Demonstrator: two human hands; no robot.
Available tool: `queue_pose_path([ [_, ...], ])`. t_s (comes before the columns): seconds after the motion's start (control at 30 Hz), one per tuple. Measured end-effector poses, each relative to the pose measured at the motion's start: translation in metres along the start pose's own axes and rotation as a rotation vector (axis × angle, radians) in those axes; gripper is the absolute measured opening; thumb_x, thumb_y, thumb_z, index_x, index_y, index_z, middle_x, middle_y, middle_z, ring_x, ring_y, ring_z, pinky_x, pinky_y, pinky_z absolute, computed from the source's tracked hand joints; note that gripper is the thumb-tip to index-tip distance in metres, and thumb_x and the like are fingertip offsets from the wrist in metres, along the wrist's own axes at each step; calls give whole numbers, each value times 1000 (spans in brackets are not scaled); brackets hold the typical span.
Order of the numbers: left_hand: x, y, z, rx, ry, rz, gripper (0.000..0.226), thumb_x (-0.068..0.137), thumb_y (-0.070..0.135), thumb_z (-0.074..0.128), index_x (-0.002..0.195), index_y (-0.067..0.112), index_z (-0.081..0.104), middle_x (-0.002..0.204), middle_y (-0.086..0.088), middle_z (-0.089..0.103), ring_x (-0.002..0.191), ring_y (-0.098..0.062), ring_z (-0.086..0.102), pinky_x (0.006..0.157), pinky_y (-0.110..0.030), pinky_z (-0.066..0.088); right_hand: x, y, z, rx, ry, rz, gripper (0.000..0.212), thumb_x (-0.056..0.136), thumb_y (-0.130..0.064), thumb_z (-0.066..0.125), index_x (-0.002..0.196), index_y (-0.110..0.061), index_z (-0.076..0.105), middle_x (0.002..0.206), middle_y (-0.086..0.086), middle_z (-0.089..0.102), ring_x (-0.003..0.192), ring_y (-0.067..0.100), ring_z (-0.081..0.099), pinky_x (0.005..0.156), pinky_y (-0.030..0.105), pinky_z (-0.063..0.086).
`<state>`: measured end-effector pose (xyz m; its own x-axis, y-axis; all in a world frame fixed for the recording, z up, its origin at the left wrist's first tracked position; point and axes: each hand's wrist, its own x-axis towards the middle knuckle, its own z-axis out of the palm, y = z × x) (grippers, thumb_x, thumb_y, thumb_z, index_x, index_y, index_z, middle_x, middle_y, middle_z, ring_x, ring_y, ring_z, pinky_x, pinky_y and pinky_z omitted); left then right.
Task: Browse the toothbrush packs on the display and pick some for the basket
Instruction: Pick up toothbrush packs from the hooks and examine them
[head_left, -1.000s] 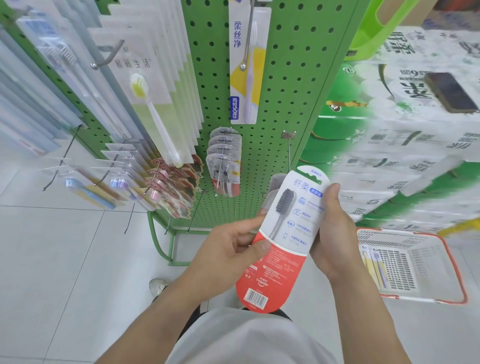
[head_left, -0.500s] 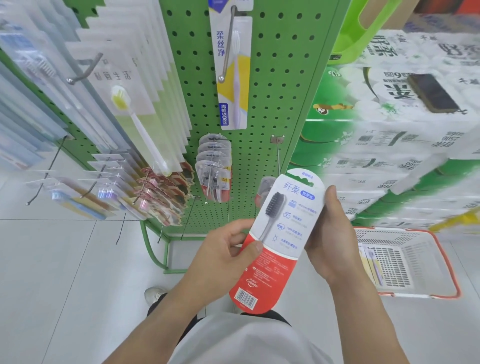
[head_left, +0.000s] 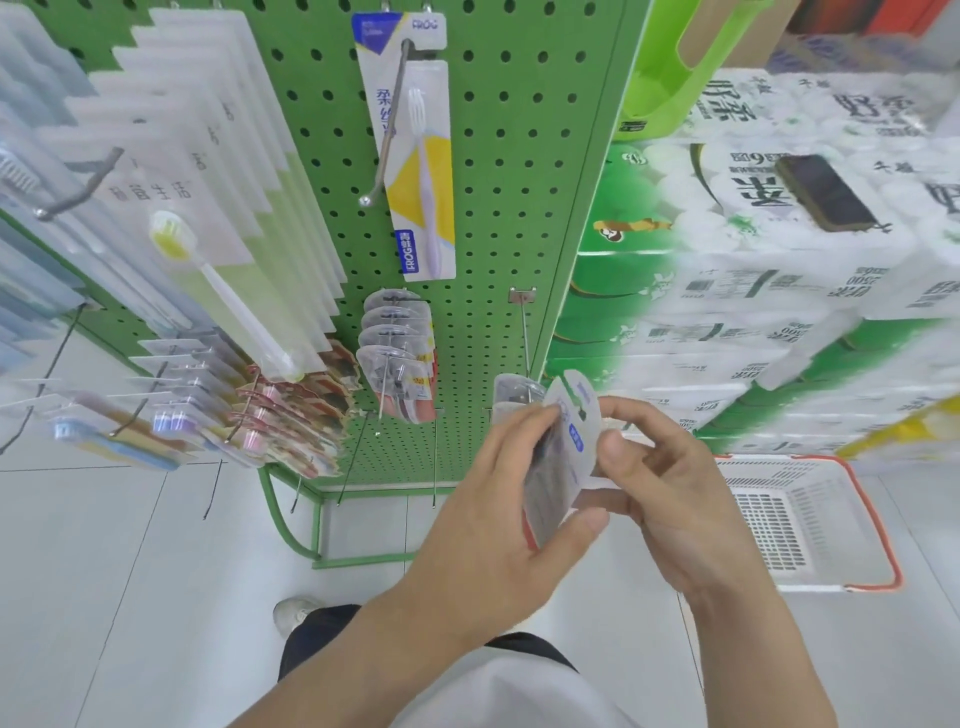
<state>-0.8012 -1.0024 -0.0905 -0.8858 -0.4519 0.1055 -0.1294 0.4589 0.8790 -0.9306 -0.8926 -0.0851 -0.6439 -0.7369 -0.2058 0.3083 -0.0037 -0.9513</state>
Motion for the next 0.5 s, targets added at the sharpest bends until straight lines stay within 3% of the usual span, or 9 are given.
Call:
queue_pose_path([
  [0.1, 7, 1, 4, -112, -65, -29, 51, 101, 32, 59, 148, 32, 41, 142, 28, 51, 126, 9, 53, 102, -11, 42, -3, -1, -15, -60, 19, -40, 67, 56, -53, 94, 112, -23, 74, 96, 19, 77, 85, 36, 74, 79, 40, 60],
  [0.17, 10, 1, 8, -177, -77, -50, 35, 105, 24, 51, 139, 27, 51, 128, 18, 66, 114, -1, 65, 94, -21, 53, -3, -2, -25, -116, 55, -87, 48, 68, -36, 92, 111, -23, 76, 99, 15, 78, 93, 34, 74, 89, 45, 58],
  [0.27, 15, -9, 19, -343, -24, -149, 27, 101, 16, 49, 125, 18, 61, 112, 1, 75, 104, -18, 71, 94, -45, 56, -2, -3, -36, -245, 124, -214, 25, 74, -24, 87, 98, -24, 79, 112, 5, 75, 106, 23, 71, 94, 39, 57],
  [0.3, 16, -11, 23, -407, -18, -182, 28, 99, 13, 50, 125, 15, 62, 112, -2, 75, 105, -22, 71, 95, -47, 55, -1, -3, -39, -276, 124, -221, 23, 72, -23, 87, 93, -26, 79, 115, 3, 74, 107, 21, 71, 92, 36, 57],
  [0.4, 20, -18, 28, -467, 23, -228, 24, 97, 9, 56, 120, 14, 63, 108, -3, 76, 102, -24, 71, 90, -37, 55, 5, -4, -43, -304, 110, -177, 29, 62, -16, 86, 87, -26, 74, 98, 1, 77, 83, 20, 73, 75, 31, 59],
  [0.5, 22, -27, 24, -251, 179, -228, 27, 93, 10, 68, 116, 22, 62, 102, 8, 72, 97, -7, 66, 85, -21, 52, 16, -7, -49, -322, 233, -231, 40, 59, -11, 89, 91, -24, 68, 88, -5, 75, 74, 14, 68, 70, 23, 57],
])
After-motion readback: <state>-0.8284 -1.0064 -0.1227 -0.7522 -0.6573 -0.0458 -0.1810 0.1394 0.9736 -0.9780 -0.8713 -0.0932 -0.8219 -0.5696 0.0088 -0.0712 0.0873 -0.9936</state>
